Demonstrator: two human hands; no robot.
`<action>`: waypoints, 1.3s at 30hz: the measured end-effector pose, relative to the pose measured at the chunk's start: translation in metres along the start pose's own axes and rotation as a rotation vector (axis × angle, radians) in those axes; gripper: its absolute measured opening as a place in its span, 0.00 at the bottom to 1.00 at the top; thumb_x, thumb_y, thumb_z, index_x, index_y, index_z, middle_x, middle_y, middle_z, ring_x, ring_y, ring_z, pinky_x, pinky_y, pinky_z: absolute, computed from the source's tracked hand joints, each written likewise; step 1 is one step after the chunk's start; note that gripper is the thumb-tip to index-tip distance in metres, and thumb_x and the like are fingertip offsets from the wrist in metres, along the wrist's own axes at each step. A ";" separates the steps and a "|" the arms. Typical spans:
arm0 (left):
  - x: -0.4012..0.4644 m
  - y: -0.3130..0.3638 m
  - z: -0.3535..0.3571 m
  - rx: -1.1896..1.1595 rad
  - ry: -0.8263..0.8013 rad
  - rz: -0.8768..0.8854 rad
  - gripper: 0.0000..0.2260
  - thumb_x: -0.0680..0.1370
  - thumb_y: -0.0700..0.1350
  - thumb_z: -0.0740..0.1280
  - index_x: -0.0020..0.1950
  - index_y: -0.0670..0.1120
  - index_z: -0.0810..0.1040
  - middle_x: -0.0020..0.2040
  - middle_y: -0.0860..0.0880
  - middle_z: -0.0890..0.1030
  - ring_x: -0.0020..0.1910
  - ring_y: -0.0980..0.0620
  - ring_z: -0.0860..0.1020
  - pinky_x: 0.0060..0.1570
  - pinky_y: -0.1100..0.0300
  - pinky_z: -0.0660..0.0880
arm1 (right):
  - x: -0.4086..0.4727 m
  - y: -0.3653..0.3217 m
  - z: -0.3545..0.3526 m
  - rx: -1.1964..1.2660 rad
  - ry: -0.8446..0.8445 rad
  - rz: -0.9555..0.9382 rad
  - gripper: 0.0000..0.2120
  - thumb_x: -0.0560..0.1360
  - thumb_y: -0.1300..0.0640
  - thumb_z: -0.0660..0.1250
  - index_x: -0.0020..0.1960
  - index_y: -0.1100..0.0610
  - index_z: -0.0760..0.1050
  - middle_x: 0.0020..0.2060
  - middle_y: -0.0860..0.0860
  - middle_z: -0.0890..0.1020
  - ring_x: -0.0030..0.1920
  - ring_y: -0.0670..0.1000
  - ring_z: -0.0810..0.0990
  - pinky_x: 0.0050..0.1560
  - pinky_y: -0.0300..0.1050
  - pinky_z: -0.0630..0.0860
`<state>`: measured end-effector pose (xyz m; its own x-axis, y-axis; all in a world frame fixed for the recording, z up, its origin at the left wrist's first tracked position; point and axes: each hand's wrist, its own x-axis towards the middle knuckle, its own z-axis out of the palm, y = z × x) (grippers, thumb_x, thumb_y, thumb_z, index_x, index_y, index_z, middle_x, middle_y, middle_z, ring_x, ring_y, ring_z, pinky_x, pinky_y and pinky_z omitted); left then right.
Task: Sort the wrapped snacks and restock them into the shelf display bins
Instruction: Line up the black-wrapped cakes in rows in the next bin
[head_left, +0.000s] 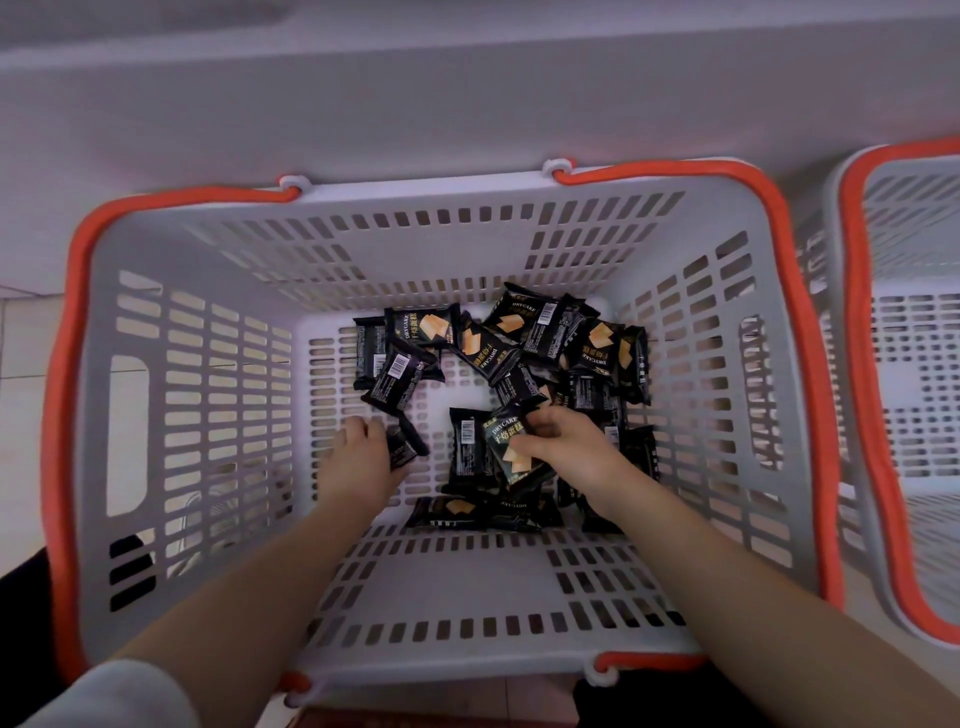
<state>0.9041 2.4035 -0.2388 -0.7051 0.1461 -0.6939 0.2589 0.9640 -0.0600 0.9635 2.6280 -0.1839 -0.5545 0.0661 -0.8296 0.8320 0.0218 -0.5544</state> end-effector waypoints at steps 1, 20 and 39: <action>0.001 0.002 0.001 0.041 0.024 -0.001 0.27 0.75 0.56 0.66 0.67 0.43 0.62 0.64 0.43 0.66 0.64 0.44 0.68 0.60 0.52 0.69 | 0.000 0.000 0.000 0.020 -0.010 0.012 0.14 0.73 0.59 0.69 0.58 0.57 0.74 0.47 0.47 0.79 0.46 0.41 0.77 0.40 0.31 0.69; -0.027 0.061 -0.044 -2.029 -0.613 -0.133 0.10 0.79 0.45 0.59 0.54 0.43 0.77 0.44 0.46 0.85 0.42 0.51 0.83 0.36 0.58 0.79 | -0.017 -0.008 -0.028 -0.067 -0.044 -0.262 0.16 0.71 0.63 0.70 0.52 0.44 0.73 0.52 0.44 0.78 0.54 0.43 0.76 0.54 0.35 0.71; -0.017 0.057 -0.060 -1.680 -0.585 0.036 0.39 0.70 0.71 0.48 0.68 0.45 0.69 0.64 0.46 0.75 0.64 0.48 0.72 0.61 0.53 0.68 | -0.013 -0.014 -0.011 -0.128 0.040 -0.282 0.15 0.75 0.54 0.67 0.58 0.49 0.65 0.52 0.43 0.76 0.50 0.38 0.75 0.45 0.29 0.69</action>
<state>0.8912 2.4692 -0.1878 -0.3133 0.4408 -0.8411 -0.8853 0.1849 0.4267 0.9595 2.6373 -0.1645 -0.7650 0.0788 -0.6392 0.6421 0.1705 -0.7474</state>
